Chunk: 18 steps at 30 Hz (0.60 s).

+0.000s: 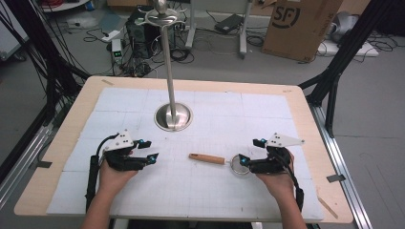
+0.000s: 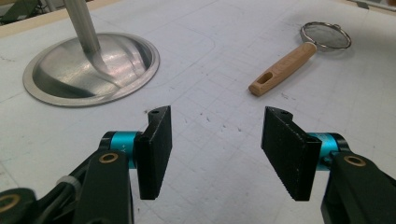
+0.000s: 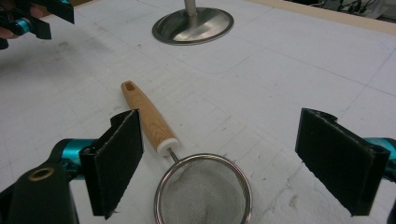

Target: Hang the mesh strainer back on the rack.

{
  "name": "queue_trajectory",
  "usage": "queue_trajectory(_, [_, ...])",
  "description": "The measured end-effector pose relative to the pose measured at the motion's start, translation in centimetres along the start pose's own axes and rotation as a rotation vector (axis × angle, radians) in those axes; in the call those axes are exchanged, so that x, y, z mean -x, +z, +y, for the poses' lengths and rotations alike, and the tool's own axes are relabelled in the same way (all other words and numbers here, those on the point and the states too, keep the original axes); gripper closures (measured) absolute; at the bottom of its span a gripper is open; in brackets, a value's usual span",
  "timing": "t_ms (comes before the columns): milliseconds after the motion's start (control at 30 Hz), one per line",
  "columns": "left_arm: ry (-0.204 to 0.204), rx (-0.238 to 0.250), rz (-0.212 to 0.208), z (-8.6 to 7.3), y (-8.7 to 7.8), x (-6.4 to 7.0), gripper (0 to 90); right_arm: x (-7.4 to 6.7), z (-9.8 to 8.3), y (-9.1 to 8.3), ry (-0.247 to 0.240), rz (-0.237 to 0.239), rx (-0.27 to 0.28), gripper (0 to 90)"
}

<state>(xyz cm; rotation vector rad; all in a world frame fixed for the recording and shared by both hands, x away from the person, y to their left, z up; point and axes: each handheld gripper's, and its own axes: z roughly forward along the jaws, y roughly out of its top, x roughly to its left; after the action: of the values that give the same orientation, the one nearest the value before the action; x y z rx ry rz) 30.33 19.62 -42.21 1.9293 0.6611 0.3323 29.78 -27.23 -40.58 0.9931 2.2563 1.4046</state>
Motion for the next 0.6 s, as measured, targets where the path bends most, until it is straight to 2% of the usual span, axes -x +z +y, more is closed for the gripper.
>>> queue_trajectory(333, [0.01,0.014,0.008,0.3,-0.4,-0.2,43.2,-0.5,1.8,1.9,-0.038,0.018,-0.06,14.4])
queue_trajectory(367, [0.009,0.015,0.006,0.3,-0.4,-0.2,43.1,-0.7,2.2,2.3,-0.047,0.014,-0.079,14.6])
queue_trajectory(600, [0.013,0.025,-0.009,0.5,-0.3,0.0,43.0,-1.1,3.0,3.3,-0.065,0.032,-0.108,14.7])
